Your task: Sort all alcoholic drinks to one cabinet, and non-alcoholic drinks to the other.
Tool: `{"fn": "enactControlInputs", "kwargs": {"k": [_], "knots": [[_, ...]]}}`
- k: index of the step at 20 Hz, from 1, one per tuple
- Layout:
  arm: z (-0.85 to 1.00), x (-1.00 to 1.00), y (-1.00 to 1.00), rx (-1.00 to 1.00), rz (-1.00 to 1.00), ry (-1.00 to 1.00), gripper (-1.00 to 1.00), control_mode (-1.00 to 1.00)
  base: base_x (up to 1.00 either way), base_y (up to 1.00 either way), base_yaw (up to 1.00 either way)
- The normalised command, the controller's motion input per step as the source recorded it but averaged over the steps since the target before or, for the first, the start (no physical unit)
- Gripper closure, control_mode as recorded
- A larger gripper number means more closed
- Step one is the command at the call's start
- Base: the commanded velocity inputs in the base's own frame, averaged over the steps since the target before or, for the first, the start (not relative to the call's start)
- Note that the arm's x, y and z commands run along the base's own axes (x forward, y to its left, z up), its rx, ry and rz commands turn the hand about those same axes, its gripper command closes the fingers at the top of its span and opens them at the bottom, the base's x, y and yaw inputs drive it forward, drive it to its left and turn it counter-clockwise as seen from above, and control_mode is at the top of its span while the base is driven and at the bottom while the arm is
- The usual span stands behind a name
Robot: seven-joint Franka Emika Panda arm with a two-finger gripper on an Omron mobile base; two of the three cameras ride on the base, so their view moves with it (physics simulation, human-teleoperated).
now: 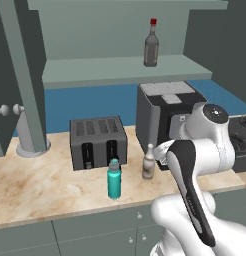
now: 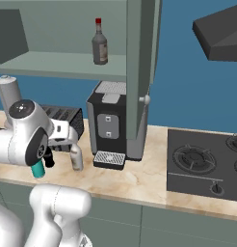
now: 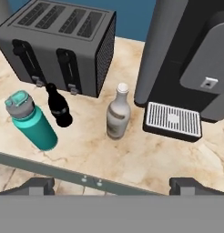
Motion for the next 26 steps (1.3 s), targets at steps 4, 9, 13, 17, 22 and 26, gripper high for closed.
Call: {"fn": "enactControlInputs", "kwargs": {"k": [4,9,13,17,22,26], "knots": [[-0.23,0.00,0.05,0.00,0.00,0.00,-1.00,-1.00,0.00,0.00,0.00],[-0.20,0.00,0.06,0.00,0.00,0.00,-1.00,-1.00,0.00,0.00,0.00],[-0.29,0.03,0.05,0.00,0.00,0.00,-1.00,-1.00,0.00,0.00,0.00],[-0.27,0.11,0.03,0.00,0.00,0.00,-1.00,-1.00,0.00,0.00,0.00],[-0.22,0.18,0.01,0.00,0.00,0.00,-1.00,-1.00,0.00,0.00,0.00],[-0.17,0.18,0.00,0.00,0.00,0.00,-1.00,-1.00,0.00,0.00,0.00]]}}
